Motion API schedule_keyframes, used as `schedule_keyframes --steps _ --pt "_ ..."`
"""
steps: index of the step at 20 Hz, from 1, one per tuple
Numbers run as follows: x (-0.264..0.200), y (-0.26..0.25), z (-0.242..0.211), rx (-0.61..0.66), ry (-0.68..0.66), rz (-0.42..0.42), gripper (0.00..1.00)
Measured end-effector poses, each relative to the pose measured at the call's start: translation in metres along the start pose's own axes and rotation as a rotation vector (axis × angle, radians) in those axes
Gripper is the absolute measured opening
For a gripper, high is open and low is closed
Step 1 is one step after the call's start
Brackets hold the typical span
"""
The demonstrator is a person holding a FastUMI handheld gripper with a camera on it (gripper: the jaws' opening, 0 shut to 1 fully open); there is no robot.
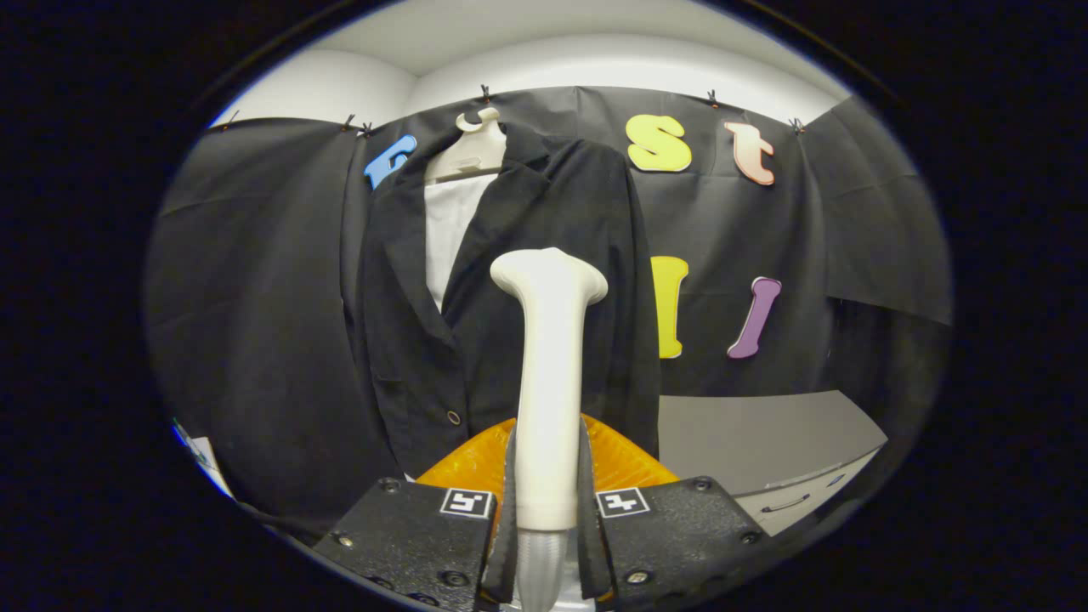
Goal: Iron the clothes twice with a garment steamer, once on the left side and once on the right side.
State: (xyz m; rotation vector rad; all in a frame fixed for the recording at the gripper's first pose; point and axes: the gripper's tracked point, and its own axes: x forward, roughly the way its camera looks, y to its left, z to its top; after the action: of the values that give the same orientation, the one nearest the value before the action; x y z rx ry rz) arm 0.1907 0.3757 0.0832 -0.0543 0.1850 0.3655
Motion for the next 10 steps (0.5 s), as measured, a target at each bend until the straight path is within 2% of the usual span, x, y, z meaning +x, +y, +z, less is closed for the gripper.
schedule_keyframes --steps 10 --pt "-0.010 0.008 -0.066 -0.005 0.109 0.007 0.31"
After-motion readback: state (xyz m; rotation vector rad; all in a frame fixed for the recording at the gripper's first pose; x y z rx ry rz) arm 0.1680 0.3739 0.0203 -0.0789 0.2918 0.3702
